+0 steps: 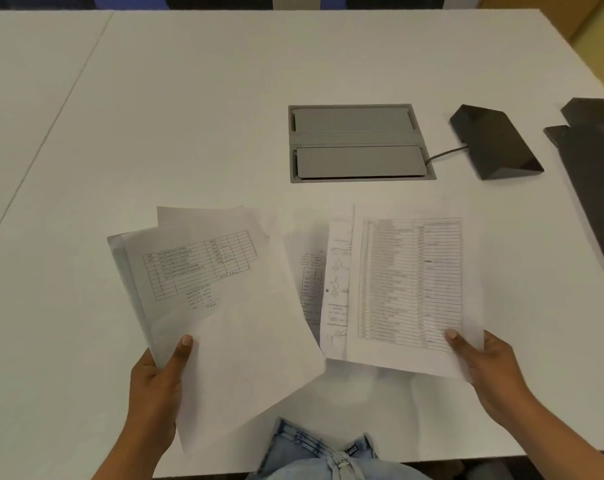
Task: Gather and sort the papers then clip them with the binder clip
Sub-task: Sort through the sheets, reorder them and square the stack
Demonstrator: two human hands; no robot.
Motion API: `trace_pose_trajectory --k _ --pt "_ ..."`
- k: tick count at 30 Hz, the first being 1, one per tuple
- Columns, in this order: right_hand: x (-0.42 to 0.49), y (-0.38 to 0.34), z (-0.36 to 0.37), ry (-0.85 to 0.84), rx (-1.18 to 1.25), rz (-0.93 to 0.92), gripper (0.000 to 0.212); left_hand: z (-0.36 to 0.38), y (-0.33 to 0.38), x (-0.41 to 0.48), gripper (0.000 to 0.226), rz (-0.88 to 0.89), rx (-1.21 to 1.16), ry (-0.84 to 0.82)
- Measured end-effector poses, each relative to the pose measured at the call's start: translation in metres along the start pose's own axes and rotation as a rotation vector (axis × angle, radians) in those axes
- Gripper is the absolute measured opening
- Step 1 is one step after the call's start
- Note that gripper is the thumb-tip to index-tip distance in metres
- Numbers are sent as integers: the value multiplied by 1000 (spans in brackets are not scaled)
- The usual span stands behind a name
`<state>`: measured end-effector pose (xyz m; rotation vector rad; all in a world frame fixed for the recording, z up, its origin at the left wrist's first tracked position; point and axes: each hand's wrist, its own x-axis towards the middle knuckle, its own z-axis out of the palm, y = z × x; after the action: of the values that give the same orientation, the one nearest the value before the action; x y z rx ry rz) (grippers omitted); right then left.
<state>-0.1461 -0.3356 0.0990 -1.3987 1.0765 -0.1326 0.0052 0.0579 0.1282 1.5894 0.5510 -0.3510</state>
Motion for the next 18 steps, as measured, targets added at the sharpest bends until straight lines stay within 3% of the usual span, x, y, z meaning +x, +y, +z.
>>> trace_pose_trajectory --k 6,14,18 --pt "-19 -25 1 -125 89 -53 54 17 1 -1 14 -16 -6 -68" --pt "-48 -40 57 -298 -58 -103 26 60 12 -23 37 -66 -75 -307" --pt "-56 -38 66 -316 -142 -129 16 67 13 -28 36 -74 -107 -342"
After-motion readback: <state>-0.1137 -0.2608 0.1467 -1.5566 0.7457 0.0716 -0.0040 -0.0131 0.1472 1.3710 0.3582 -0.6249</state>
